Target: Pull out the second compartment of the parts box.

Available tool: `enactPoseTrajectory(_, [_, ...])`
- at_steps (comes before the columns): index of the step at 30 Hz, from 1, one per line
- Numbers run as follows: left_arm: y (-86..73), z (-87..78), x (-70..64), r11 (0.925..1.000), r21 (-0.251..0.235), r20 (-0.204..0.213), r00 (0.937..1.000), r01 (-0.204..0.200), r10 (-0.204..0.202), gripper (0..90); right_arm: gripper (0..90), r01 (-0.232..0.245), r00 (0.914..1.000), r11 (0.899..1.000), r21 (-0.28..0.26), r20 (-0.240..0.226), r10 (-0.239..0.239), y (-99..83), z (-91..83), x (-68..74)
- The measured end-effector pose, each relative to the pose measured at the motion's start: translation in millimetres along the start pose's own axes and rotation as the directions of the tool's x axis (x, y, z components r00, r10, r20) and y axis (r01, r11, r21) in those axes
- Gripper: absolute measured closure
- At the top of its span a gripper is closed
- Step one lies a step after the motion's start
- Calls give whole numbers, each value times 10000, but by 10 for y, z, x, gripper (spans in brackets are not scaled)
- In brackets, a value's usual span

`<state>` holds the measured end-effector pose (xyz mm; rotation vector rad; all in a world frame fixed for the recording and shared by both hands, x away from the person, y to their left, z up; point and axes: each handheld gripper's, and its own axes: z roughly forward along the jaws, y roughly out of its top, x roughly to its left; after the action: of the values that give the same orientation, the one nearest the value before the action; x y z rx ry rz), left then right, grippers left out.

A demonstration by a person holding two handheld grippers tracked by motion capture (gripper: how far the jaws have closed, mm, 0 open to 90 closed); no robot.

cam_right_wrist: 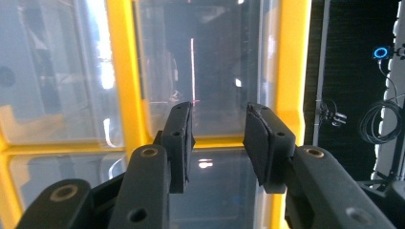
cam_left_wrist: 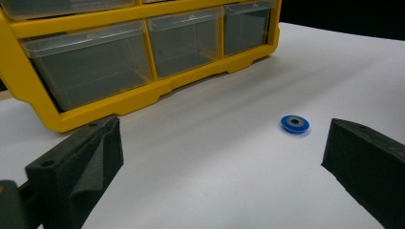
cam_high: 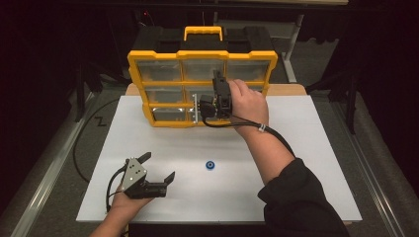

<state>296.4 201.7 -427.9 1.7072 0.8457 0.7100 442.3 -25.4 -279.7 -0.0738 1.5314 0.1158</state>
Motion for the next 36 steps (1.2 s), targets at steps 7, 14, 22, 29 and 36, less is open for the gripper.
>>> enactPoseTrajectory(7, [1,-4,4,10000,15,19,10000,-16,16,6,675,47,9999,10000,13,147,-47,44,47,-82])
enactPoseTrajectory(14, [1,-2,2,10000,-3,33,10000,-5,5,6,692,120,9994,9999,28,336,-121,86,57,-154])
enactPoseTrajectory(22, [0,-1,2,10000,1,33,10000,7,-7,6,731,185,9988,9998,94,441,-189,130,125,-262])
enactPoseTrajectory(29, [-2,2,2,10000,3,52,10000,19,-19,7,752,252,9996,9996,144,157,-254,164,144,-270])
enactPoseTrajectory(36, [-2,2,3,10000,-4,68,10000,32,-32,7,752,417,9986,9988,268,300,-425,160,173,-244])
